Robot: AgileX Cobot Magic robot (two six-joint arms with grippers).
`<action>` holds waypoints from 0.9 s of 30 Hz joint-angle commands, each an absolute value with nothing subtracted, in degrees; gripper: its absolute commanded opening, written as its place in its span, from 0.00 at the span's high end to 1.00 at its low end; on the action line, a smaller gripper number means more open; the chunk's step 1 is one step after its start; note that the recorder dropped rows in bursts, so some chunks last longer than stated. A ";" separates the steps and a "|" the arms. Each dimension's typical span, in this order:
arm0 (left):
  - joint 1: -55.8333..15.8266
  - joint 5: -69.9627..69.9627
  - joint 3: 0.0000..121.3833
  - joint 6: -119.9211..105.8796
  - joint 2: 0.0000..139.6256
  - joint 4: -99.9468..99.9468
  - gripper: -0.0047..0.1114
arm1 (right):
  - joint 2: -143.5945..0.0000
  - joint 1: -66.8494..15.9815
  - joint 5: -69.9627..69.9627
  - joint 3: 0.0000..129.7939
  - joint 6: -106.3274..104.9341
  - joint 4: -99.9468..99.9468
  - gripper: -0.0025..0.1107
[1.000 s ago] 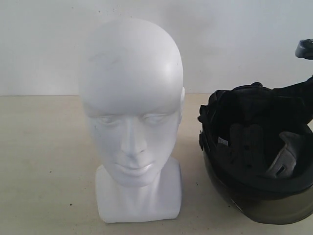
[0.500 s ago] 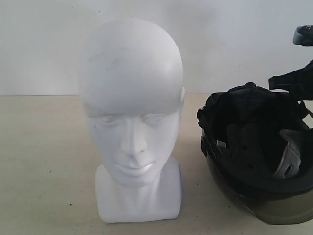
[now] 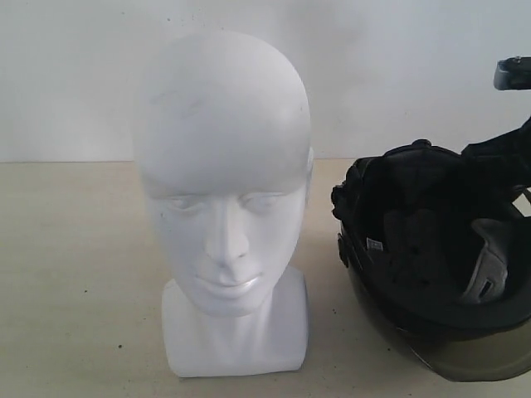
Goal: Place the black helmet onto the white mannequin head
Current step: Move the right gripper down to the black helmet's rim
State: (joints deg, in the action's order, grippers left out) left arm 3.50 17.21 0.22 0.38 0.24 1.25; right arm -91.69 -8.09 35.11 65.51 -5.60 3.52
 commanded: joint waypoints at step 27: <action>3.17 17.19 0.00 0.55 0.00 0.81 0.92 | -95.52 -7.86 27.86 66.95 -4.63 -0.88 0.98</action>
